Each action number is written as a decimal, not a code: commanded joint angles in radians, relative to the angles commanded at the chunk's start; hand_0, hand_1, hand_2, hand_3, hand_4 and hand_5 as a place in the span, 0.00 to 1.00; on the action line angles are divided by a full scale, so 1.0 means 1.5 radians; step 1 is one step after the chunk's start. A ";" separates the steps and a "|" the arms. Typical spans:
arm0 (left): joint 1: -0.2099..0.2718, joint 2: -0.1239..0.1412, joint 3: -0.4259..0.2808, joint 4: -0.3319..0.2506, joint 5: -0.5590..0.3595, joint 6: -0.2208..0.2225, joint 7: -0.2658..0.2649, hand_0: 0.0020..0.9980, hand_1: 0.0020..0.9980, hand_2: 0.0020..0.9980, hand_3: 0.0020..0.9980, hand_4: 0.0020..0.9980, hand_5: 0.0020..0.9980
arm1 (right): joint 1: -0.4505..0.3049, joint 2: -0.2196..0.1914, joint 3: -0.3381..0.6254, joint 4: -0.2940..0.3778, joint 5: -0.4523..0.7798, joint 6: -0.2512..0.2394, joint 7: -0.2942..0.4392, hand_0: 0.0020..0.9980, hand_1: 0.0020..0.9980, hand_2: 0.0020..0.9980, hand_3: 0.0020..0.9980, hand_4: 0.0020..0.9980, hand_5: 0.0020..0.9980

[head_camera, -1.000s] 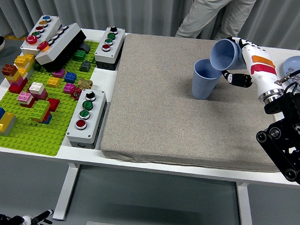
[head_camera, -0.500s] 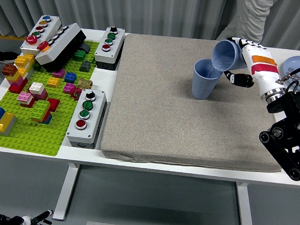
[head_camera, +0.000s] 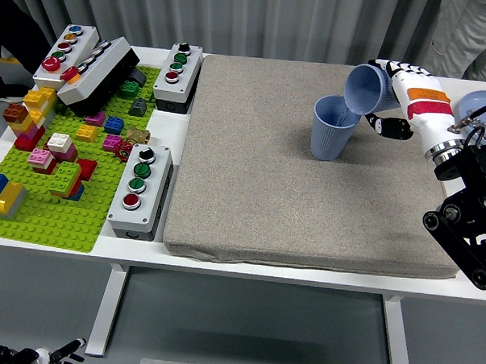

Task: Pick cup pour cup place

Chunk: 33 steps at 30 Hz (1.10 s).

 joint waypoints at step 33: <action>-0.002 0.001 -0.003 0.000 0.002 -0.001 0.001 0.86 0.87 0.89 0.77 0.60 1.00 | 0.028 -0.017 -0.047 -0.002 -0.031 -0.035 -0.027 0.67 0.55 0.47 0.50 0.50 0.00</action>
